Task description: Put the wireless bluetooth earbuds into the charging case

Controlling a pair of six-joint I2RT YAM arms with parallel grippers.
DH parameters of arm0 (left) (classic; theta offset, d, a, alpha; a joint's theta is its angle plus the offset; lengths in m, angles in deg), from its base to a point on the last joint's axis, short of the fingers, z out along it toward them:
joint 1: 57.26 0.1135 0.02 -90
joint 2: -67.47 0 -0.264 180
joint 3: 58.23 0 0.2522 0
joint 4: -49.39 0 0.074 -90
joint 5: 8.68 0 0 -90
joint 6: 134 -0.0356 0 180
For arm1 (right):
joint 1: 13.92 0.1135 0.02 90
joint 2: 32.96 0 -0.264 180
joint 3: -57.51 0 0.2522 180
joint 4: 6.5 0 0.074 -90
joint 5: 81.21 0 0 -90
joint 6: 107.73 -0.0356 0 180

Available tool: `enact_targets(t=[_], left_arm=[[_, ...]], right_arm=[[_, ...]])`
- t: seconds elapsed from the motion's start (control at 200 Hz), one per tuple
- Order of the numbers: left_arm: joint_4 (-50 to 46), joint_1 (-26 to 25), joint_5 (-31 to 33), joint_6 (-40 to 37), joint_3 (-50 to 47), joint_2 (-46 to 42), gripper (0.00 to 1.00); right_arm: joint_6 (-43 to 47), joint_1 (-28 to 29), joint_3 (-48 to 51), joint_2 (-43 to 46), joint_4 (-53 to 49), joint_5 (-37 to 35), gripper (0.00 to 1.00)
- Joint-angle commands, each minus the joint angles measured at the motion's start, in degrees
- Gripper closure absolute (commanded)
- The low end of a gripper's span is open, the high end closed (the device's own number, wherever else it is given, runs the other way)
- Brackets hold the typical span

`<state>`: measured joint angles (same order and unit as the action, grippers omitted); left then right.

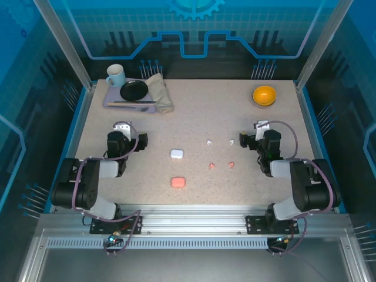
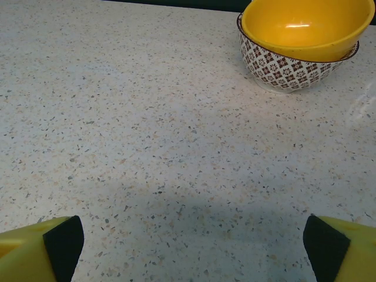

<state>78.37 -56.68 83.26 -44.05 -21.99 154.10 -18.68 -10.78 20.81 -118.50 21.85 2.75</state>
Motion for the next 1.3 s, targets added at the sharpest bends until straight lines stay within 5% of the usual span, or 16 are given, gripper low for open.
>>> enact_targets(t=[0.0, 0.825, 1.025, 1.166, 1.291], left_arm=[[1.9, -0.5, 0.5, 0.2, 1.5, 0.4, 0.01], [1.7, -0.4, 1.0, 0.4, 1.6, 0.2, 0.01], [-21.5, -0.6, 6.1, 3.0, 12.2, -6.1, 0.01], [-42.0, -0.6, 6.1, 11.6, 22.1, -9.5, 0.01], [-55.4, -1.7, 4.2, 22.5, 27.3, -12.4, 0.01]], right_arm=[[1.0, 1.0, -1.4, -0.8, 1.9, -0.5, 0.0], [0.4, 0.1, -1.6, -0.6, 1.7, 0.4, 0.0], [-7.1, -0.1, -14.7, 11.8, -31.1, -4.9, 0.0], [-23.7, -1.4, -26.0, 16.4, -52.7, -6.2, 0.0], [-26.6, -3.8, -37.5, 14.4, -69.0, 6.0, 0.0]])
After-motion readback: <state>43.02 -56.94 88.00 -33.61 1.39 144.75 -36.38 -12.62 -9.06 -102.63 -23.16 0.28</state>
